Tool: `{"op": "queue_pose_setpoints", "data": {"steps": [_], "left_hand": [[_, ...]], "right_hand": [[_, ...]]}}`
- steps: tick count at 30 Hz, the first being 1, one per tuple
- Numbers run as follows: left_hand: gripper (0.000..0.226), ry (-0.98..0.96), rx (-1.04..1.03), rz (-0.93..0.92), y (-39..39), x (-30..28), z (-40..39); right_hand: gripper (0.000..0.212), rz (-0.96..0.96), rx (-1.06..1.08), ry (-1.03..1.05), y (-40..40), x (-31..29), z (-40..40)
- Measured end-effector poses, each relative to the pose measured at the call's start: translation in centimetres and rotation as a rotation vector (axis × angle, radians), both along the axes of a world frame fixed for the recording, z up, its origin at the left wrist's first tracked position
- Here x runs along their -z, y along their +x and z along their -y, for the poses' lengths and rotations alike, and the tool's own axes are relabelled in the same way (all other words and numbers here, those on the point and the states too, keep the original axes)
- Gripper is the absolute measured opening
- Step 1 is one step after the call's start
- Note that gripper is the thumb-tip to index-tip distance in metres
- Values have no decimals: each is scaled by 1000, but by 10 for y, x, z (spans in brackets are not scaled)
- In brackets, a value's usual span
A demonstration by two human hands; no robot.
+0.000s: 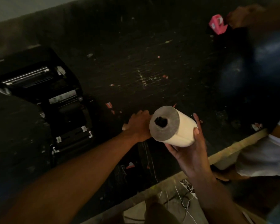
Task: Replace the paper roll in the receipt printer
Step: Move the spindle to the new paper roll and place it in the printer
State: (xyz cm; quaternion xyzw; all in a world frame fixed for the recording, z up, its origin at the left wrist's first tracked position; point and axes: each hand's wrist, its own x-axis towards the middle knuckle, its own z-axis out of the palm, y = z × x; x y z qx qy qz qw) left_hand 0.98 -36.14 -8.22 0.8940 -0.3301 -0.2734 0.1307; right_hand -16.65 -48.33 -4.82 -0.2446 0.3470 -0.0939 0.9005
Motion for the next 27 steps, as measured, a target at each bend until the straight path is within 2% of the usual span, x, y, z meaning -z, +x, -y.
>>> {"op": "queue_pose_setpoints", "data": {"steps": [3,7,11,13,16,18,20,24,25,27], "left_hand": [[43,85,122,79,2,17,17],[29,115,182,154,8,26,31],[22,-2,125,182,20,25,36],[25,-180,-103,-5,35,18,37],[24,-478,-513,-441,58,-12,26],[19,-629,-658,-745,61,-33,7],[22,-726,-683,-945,53,-52,-13],[31,-812,-648,-1045,23,-71,-39],[28,-833,-633,-1045,15,-75,-42],[24,-885,-626,-1005,4,-82,-50]], "right_hand": [[38,16,5,0,-6,3,2],[33,24,18,26,-8,4,3],[33,-3,45,65,-9,9,9],[36,-9,67,76,-9,12,12],[39,26,67,37,-9,14,16],[47,30,61,8,-7,14,19],[52,21,44,-33,-3,14,20],[49,-10,18,-65,10,9,9],[52,-27,15,-49,13,9,6],[76,-68,2,8,18,11,-1]]}}
